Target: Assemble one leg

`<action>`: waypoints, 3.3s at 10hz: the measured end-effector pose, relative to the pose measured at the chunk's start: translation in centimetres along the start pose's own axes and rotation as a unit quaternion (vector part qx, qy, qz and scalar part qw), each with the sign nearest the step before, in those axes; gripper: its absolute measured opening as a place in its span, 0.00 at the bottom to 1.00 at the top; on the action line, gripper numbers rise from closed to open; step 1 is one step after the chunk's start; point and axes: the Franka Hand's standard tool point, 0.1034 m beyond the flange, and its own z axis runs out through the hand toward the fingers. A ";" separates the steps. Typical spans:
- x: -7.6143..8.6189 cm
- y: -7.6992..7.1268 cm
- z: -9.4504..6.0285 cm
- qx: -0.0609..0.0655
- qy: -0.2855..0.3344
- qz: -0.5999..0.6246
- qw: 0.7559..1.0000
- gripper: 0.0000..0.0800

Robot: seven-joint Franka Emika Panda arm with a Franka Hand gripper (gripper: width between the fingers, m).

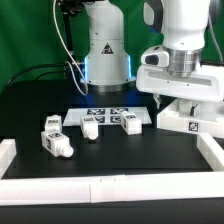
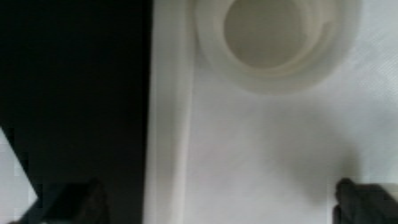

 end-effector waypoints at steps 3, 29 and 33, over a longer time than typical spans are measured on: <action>0.0 0.0 0.0 0.000 0.000 0.000 1.000 0.28; 24.4 9.7 -9.2 0.035 -0.014 -0.208 0.977 0.07; 24.8 9.5 -8.7 0.033 -0.013 -0.211 0.977 0.07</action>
Offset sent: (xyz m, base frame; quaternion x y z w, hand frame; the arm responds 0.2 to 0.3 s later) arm 0.0000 0.0000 0.0000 0.0000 0.0000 0.0000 1.0000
